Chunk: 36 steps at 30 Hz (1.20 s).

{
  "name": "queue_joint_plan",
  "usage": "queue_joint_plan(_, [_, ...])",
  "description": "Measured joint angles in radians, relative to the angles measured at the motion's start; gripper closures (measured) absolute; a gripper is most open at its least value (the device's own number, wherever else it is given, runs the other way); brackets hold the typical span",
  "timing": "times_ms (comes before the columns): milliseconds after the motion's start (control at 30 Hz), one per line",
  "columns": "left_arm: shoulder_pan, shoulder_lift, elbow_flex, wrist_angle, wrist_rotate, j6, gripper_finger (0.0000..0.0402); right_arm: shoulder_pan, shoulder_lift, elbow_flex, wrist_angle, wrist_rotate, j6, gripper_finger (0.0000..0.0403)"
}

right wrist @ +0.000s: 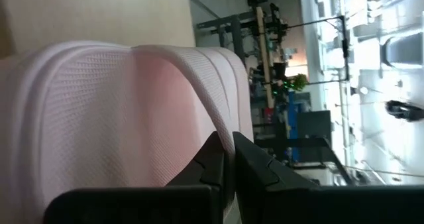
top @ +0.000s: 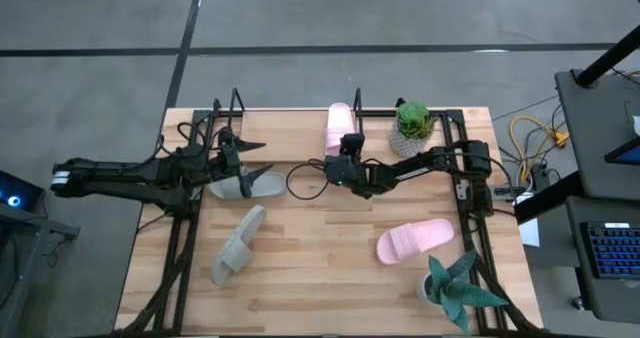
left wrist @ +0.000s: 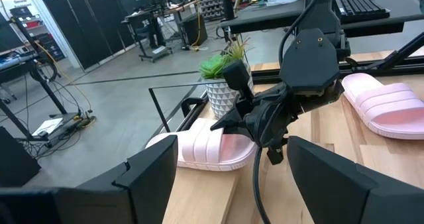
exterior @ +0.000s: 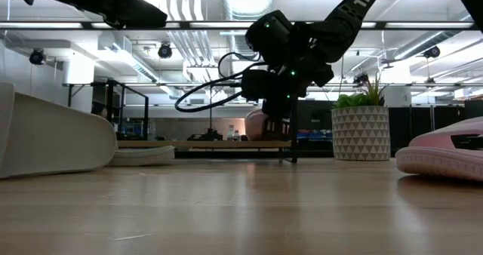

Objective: Pick and place slides into the shelf
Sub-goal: Put the top pink slide on the shelf

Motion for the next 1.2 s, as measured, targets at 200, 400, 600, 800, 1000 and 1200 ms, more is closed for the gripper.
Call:
queue_joint_plan(200, [0.0, 0.0, -0.006, 0.0, 0.0, 0.0, 0.0134, -0.002, -0.001, 0.0, -0.014, -0.012, 0.031, 0.0394])
queue_joint_plan(400, [0.0, 0.0, -0.023, 0.0, 0.0, 0.0, 0.0134, -0.002, -0.002, 0.003, -0.062, -0.013, 0.033, 0.0369])
queue_joint_plan(600, [0.0, 0.0, -0.033, 0.0, 0.0, 0.0, 0.0134, -0.002, -0.002, 0.004, -0.077, -0.014, 0.036, 0.0321])
queue_joint_plan(800, [0.0, 0.0, -0.033, 0.0, 0.0, 0.0, 0.0134, -0.002, -0.002, 0.009, -0.093, -0.015, 0.037, 0.0267])
queue_joint_plan(1000, [0.0, 0.0, -0.033, 0.0, 0.0, 0.0, 0.0134, 0.0, -0.002, 0.032, -0.169, -0.017, 0.066, 0.0228])
queue_joint_plan(1200, [0.0, 0.0, -0.033, 0.0, 0.0, 0.0, 0.0134, 0.0, -0.002, 0.109, -0.371, -0.06, 0.202, 0.0207])
